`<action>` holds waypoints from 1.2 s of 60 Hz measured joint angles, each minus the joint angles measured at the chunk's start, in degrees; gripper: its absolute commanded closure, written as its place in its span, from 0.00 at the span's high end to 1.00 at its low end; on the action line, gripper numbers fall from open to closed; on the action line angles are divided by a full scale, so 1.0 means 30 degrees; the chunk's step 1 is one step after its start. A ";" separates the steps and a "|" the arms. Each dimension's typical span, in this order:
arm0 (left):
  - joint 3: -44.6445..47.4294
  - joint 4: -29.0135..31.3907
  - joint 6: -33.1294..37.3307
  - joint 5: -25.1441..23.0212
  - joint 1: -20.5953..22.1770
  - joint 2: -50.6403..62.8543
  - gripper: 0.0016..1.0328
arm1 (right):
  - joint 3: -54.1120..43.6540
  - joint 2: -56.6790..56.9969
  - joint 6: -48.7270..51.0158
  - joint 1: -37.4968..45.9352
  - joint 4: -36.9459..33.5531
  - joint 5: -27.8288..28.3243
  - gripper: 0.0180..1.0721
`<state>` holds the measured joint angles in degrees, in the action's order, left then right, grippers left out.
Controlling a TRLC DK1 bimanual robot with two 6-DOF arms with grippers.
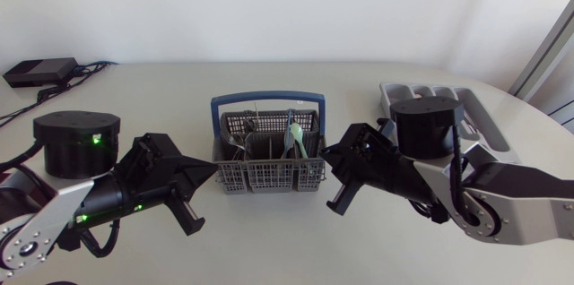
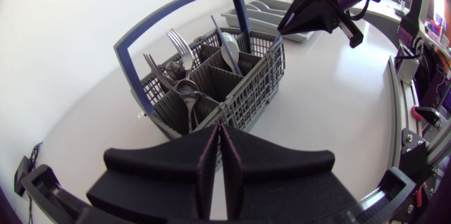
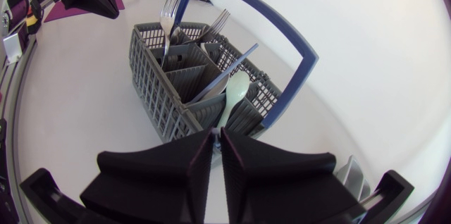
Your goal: Sort the cutlery from the basket into the organizer compartments.
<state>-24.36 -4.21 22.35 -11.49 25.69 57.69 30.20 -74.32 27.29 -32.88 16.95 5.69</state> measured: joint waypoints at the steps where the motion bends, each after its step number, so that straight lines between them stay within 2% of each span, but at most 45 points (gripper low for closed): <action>1: 0.0000 0.0000 0.0000 0.0007 0.0000 0.0000 0.06 | 0.0000 0.0000 0.0000 0.0000 0.0007 0.0007 0.05; 14: 0.0000 0.0000 0.0000 0.0015 0.0029 0.0000 0.06 | 0.0138 -0.0204 0.0000 0.0000 0.0168 -0.0138 0.05; 21: 0.0000 0.0015 0.0000 0.0015 0.0131 -0.0015 0.06 | 0.0729 -0.0197 0.0000 -0.0015 -0.0889 -0.0306 0.05; 43: 0.0000 0.0357 0.0000 0.0153 0.0160 -0.0699 0.06 | 0.4823 0.2004 -0.0233 -0.2157 -0.7847 -0.1603 0.05; 52: 0.0000 0.0525 0.0007 0.0153 0.0160 -0.1086 0.06 | 0.6513 0.2965 -0.0678 -0.2492 -1.0287 -0.1989 0.05; 72: 0.0000 0.1144 0.0007 0.0444 0.0321 -0.1559 0.06 | 1.2036 0.3665 -0.2186 -0.2244 -1.7690 -0.1974 0.05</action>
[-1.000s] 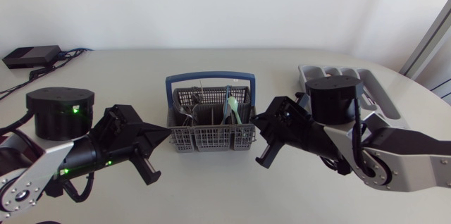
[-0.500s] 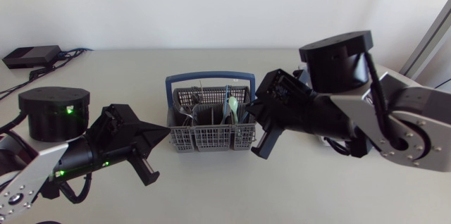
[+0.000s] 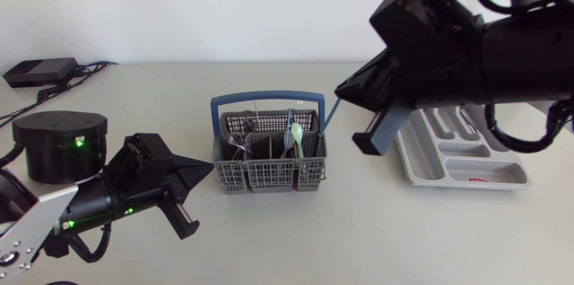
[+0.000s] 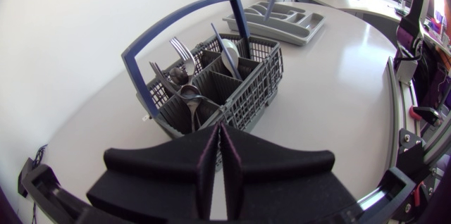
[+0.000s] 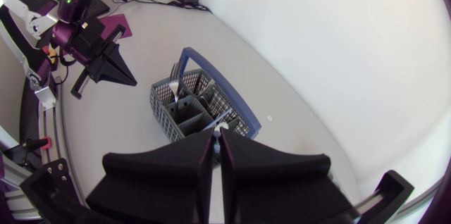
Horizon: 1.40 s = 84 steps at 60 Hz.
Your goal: Sort the cutlery from the basket into the organizer compartments.
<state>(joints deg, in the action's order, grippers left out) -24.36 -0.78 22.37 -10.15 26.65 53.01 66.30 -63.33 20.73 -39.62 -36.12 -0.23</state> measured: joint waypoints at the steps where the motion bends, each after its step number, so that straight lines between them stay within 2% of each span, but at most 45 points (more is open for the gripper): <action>1: 0.0000 0.0022 0.0000 0.0015 0.0036 -0.0007 0.06 | 0.0197 0.0000 -0.0058 0.0160 -0.0342 0.0044 0.05; 7: 0.0000 0.0095 0.0000 0.0211 0.0393 -0.0036 0.06 | 0.0838 0.0000 -0.0204 0.1902 -0.1807 0.0291 0.05; 18: 0.0000 0.0087 -0.0007 0.0488 0.0758 -0.0036 0.06 | 0.1144 -0.0525 0.0029 0.7147 -0.3767 0.2426 0.05; 28: 0.0000 0.0073 -0.0007 0.0503 0.0801 -0.0036 0.06 | 0.1173 -0.2113 0.0532 1.1052 -0.3971 0.3308 0.05; 44: 0.0000 0.0073 -0.0007 0.0503 0.0823 -0.0036 0.06 | 0.1654 -0.5778 0.0605 1.4520 -0.3402 0.3504 0.05; 70: 0.0000 0.0073 -0.0007 0.0503 0.0823 -0.0036 0.06 | 0.3548 -1.0907 0.0284 1.5482 -0.2739 0.3512 0.05; 84: 0.0000 0.0073 -0.0007 0.0510 0.0874 -0.0029 0.06 | 0.4801 -1.3121 -0.0430 1.5518 -0.0627 0.3650 0.05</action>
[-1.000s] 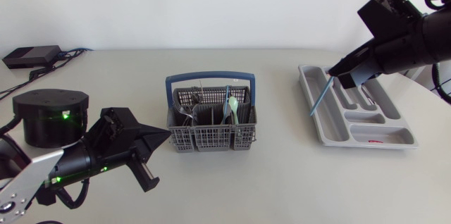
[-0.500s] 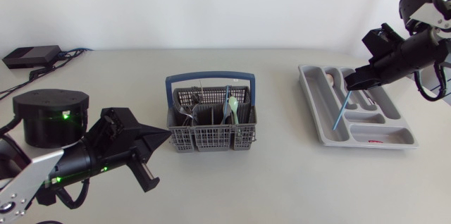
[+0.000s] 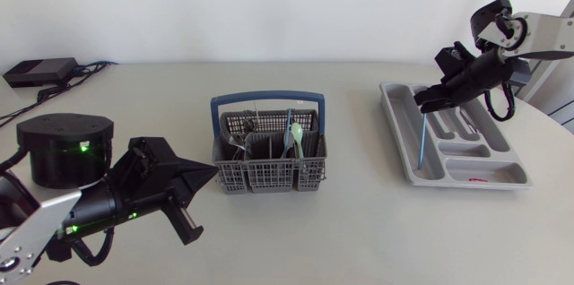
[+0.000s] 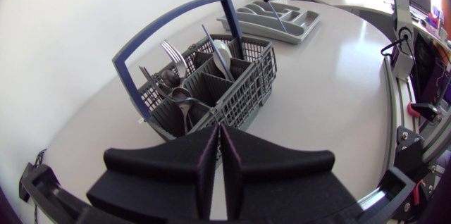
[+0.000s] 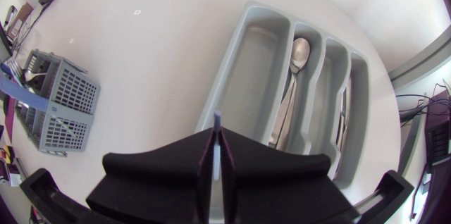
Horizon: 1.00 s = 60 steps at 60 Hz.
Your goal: Sort the cutlery from the basket into the organizer compartments.
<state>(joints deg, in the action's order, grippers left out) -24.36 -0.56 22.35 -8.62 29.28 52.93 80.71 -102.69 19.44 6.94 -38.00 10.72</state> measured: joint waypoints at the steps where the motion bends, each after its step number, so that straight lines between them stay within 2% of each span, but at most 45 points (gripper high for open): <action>1: 0.0000 -0.0007 0.0000 0.0000 0.0022 0.0000 0.06 | 0.0036 -0.0189 -0.0066 0.0007 0.0270 0.0007 0.05; 25: 0.0000 -0.0146 0.0000 0.0051 0.0058 0.0306 0.06 | 0.0699 -0.4116 -0.1370 0.0503 0.4240 0.0423 0.06; 30: 0.0000 -0.0175 0.0000 0.0058 0.0058 0.0379 0.06 | 0.0794 -0.4779 -0.1588 0.0495 0.4714 0.0423 0.17; 37: -0.0007 -0.0423 -0.0007 0.0197 0.0051 0.0510 0.08 | 0.0838 -0.5377 -0.1800 0.0452 0.5304 0.0233 0.19; 44: -0.0007 -0.1260 -0.0007 0.0641 0.0051 0.1005 0.08 | 0.0838 -0.5493 -0.1923 0.0342 0.5705 -0.0015 0.42; 54: -0.0379 -0.2259 -0.0197 0.1574 0.0051 0.2419 0.09 | 0.0466 -0.5362 -0.1938 0.0073 0.6390 -0.0306 0.65; 60: -0.1071 -0.2754 -0.0670 0.2127 0.0051 0.3563 0.10 | -0.0437 -0.4641 -0.1938 -0.0058 0.6528 -0.0372 0.67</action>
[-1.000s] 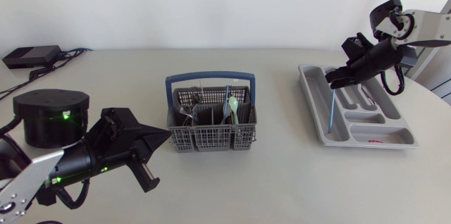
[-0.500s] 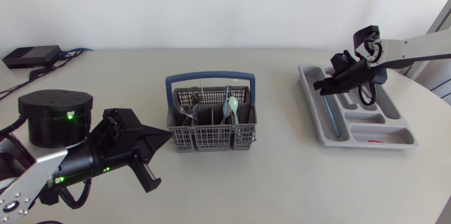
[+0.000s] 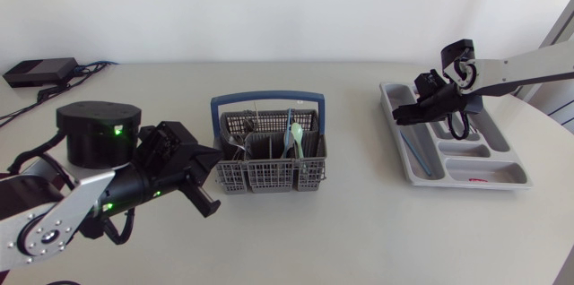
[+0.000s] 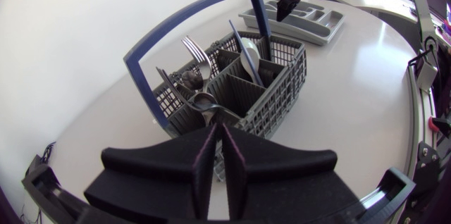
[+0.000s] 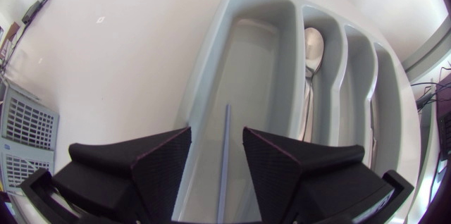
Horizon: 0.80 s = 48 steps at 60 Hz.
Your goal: Sort the cutlery from the basket into the organizer compartments.
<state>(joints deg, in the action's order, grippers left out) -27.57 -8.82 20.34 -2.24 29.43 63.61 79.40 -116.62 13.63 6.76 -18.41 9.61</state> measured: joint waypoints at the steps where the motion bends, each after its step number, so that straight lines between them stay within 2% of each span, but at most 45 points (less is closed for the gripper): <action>1: -0.0095 -0.0051 -0.0080 0.0029 0.0000 0.0146 0.10 | -0.0160 0.0160 0.0000 -0.0036 0.0044 -0.0007 0.67; 10: -0.1071 -0.0889 -0.0882 0.0678 0.0000 0.1763 0.10 | -0.1260 0.1741 -0.0007 -0.0175 0.0160 -0.0007 0.68; 24: -0.2834 -0.0903 -0.2310 0.1537 -0.0080 0.3978 0.10 | -0.2958 0.4626 -0.0073 -0.0583 0.0211 0.0000 0.68; 44: -0.3978 -0.0882 -0.3432 0.3570 -0.0138 0.5056 0.10 | -0.5304 0.7497 -0.0138 -0.1428 0.0197 0.0080 0.69; 48: -0.4073 -0.0889 -0.3512 0.3825 -0.0138 0.5144 0.13 | -0.5523 0.7664 -0.0138 -0.1494 0.0211 0.0087 0.69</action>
<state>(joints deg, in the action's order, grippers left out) -39.79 -11.49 9.80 9.23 29.02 79.05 62.83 -93.62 13.21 2.28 -17.78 9.87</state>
